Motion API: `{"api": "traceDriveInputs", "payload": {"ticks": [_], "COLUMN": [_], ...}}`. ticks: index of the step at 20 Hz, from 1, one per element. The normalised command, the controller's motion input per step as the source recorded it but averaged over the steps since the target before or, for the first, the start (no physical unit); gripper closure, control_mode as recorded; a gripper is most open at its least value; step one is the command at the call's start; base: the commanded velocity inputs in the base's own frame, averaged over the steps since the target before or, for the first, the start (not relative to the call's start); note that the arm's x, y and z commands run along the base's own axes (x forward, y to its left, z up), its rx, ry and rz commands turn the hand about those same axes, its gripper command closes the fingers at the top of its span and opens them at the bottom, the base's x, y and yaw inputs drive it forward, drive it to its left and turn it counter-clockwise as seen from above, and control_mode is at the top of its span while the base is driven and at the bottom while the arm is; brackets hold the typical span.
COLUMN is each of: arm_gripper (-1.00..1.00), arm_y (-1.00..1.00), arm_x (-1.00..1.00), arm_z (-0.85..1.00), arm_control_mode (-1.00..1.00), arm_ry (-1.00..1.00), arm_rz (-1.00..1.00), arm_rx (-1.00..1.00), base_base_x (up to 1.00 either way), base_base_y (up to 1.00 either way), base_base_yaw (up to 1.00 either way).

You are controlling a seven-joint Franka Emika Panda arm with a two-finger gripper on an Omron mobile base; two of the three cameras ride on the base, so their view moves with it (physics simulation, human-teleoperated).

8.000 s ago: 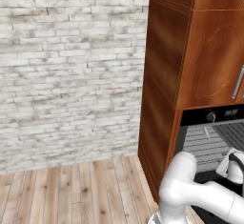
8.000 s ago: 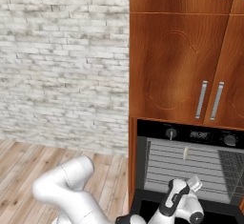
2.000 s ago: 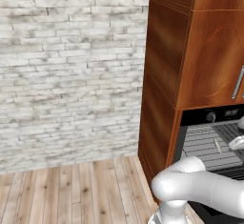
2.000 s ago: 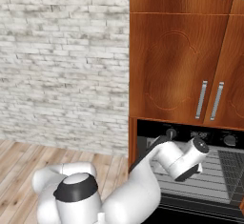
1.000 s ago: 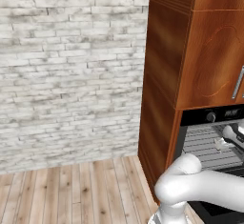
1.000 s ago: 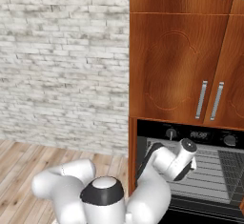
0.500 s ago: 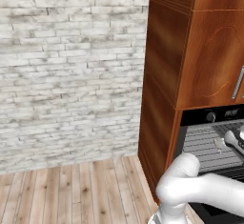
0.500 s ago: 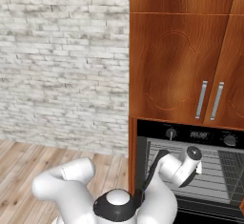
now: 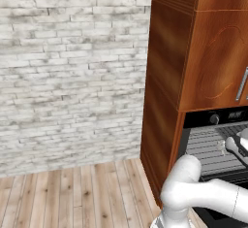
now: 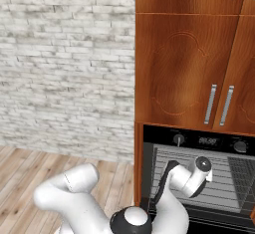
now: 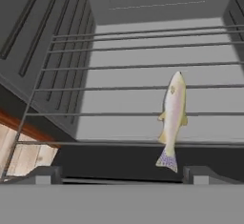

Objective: Take the fish from the oven and place it on the plate on the counter.

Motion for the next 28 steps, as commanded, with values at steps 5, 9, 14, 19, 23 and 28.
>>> {"api": "traceDriveInputs", "payload": {"ticks": [5, 9, 14, 19, 23, 28], "arm_gripper": [-1.00, -1.00, -1.00, -1.00, -1.00, -1.00], "arm_y": [-0.44, -0.38, -0.30, -0.08, 0.00, 0.00], "arm_x": [0.35, 0.33, 0.15, 0.09, 0.29, 0.20], "arm_z": [-0.17, -0.23, -0.47, -0.36, -0.07, -0.03], "arm_control_mode": [-1.00, -1.00, -1.00, -1.00, -1.00, -1.00], "arm_ry": [0.01, 0.00, 0.00, 0.00, 0.00, 0.00], "arm_rz": [0.02, 0.00, 0.00, 0.00, 0.00, 0.00], "arm_rx": [-0.04, -0.03, -0.01, 0.00, 0.00, 0.00], "base_base_x": [0.00, 0.00, 0.00, 0.00, 0.00, 0.00], "base_base_y": [0.00, 0.00, 0.00, 0.00, 0.00, 0.00], "base_base_yaw": [0.00, 0.00, 0.00, 0.00, 0.00, 0.00]}}
